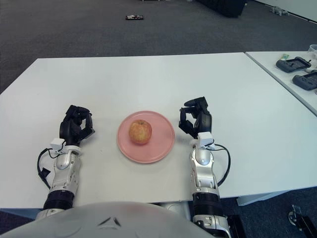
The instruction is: Put the apple into the plate.
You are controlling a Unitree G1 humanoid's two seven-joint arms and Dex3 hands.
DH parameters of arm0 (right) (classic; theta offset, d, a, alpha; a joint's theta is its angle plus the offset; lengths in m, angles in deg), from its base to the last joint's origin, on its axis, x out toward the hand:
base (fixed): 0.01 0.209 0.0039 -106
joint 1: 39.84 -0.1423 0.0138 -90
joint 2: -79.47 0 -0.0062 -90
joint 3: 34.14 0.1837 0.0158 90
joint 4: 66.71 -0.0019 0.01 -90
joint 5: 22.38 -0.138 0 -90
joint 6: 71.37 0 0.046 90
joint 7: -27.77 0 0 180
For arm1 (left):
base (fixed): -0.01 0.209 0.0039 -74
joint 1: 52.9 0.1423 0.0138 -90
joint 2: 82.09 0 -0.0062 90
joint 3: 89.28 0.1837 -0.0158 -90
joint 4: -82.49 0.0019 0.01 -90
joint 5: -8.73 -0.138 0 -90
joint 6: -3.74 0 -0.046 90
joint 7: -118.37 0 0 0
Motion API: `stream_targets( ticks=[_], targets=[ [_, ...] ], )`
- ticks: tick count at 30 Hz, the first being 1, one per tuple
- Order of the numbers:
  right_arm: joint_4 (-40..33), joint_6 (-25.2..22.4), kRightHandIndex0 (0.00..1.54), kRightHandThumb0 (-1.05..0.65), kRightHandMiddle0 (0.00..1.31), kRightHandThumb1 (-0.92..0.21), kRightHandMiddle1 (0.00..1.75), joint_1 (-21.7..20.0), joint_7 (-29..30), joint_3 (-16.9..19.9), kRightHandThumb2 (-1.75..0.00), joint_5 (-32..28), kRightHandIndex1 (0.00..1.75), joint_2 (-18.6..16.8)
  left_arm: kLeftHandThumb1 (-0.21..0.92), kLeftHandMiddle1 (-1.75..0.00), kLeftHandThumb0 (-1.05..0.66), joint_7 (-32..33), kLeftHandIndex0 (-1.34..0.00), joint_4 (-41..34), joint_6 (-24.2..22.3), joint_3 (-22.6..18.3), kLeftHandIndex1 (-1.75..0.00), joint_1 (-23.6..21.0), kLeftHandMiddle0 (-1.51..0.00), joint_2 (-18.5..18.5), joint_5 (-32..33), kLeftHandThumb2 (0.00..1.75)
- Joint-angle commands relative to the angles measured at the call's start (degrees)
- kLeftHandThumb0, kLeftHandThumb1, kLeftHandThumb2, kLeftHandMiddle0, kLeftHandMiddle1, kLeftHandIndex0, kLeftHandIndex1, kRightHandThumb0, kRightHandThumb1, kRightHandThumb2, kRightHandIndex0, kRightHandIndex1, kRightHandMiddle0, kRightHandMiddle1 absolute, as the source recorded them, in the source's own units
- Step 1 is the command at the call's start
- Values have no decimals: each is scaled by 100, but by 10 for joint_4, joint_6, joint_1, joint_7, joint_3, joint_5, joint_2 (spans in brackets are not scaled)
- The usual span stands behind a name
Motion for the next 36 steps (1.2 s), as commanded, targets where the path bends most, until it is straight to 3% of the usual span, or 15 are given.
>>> stream_targets(
  ticks=[1, 10, 19, 36],
  targets=[
    [28, 8, 57, -39, 36, -65, 175, 1, -5, 3, -90, -4, 138, 6, 54, -175, -41, 3, -44, 27, 1, 0, -175, 17, -98, 7, 3, 105],
    [66, 18, 57, -39, 36, -65, 175, 0, -25, 5, -90, -12, 140, 18, 53, -175, -41, 9, -44, 16, -13, 2, -175, 22, -97, 8, -1, 106],
    [47, -18, 54, -38, 35, -66, 175, 16, -34, 4, -89, -19, 138, 20, 53, -175, -42, 17, -44, 10, -16, 3, -175, 25, -98, 7, -9, 106],
    [56, -13, 57, -39, 36, -65, 175, 23, -37, 9, -90, -26, 140, 15, 52, -175, -42, 5, -45, 8, -20, 6, -175, 27, -98, 0, -4, 107]
  ],
)
